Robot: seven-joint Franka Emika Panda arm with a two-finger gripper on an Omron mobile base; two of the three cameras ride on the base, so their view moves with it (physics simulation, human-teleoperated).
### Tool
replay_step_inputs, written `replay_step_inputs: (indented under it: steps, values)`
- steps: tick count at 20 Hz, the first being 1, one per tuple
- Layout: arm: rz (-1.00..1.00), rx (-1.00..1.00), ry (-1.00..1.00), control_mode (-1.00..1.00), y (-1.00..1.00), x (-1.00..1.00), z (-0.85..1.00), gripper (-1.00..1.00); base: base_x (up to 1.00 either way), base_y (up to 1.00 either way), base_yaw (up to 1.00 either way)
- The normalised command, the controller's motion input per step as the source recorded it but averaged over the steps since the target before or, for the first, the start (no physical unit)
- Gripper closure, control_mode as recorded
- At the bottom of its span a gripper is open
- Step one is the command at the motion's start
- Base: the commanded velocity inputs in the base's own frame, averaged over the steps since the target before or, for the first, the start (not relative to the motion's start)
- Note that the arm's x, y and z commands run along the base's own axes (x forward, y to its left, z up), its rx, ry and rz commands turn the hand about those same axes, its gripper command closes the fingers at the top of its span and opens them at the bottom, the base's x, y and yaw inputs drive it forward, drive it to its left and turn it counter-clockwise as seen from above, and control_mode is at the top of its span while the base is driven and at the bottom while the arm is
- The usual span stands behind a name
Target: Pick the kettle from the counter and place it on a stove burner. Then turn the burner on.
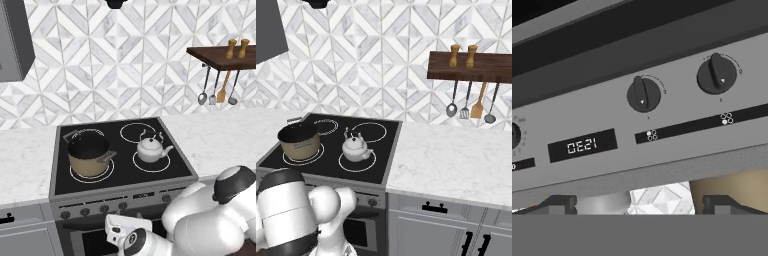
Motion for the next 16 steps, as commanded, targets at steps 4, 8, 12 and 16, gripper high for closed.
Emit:
replay_step_inputs:
  steps: [4, 8, 12, 16]
  values:
    - [0.01, 0.00, 0.00, -1.00, -0.27, 0.64, -0.05, -1.00, 0.00, 0.00, 0.00]
    - [0.10, 0.00, 0.00, -1.00, -0.54, 0.52, -0.11, -1.00, 0.00, 0.00, 0.00]
    - [0.13, 0.00, 0.00, -1.00, -0.58, 0.41, -0.38, -1.00, 0.00, 0.00, 0.00]
    - [0.01, 0.00, 0.00, -1.00, -0.08, 0.04, -0.02, -1.00, 0.00, 0.00, 0.00]
